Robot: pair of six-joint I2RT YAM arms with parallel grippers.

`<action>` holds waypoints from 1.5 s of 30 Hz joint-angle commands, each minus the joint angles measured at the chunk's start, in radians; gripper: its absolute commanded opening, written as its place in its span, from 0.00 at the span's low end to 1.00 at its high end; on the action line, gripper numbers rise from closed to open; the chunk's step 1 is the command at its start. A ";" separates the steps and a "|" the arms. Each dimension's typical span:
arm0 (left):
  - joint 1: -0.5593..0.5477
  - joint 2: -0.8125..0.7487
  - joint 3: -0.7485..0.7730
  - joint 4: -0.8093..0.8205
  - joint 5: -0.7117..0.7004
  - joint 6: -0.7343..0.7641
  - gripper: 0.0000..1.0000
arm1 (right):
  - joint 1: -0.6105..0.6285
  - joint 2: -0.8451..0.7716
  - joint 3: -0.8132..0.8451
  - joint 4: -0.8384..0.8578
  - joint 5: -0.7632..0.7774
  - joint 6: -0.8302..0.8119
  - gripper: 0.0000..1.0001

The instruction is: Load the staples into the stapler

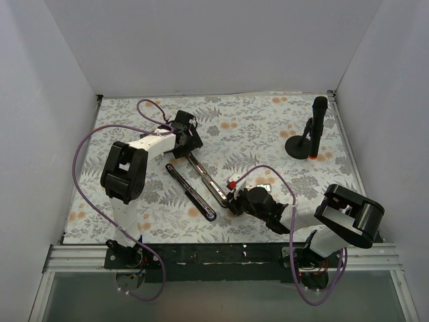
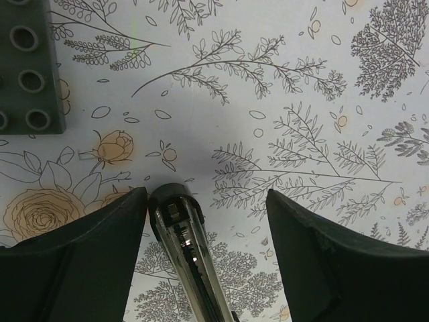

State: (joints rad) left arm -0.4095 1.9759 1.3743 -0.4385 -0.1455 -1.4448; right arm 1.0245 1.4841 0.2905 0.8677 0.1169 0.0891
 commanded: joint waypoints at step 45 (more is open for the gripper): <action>-0.293 -0.361 -0.165 -0.063 -0.186 -0.200 0.02 | 0.028 0.065 0.073 0.166 0.150 -0.097 0.06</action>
State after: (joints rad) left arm -0.6250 1.6539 1.2537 -0.4828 -0.4179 -1.5589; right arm 1.0523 1.5429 0.2996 0.9466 0.2539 -0.0032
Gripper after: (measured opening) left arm 0.333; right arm 0.292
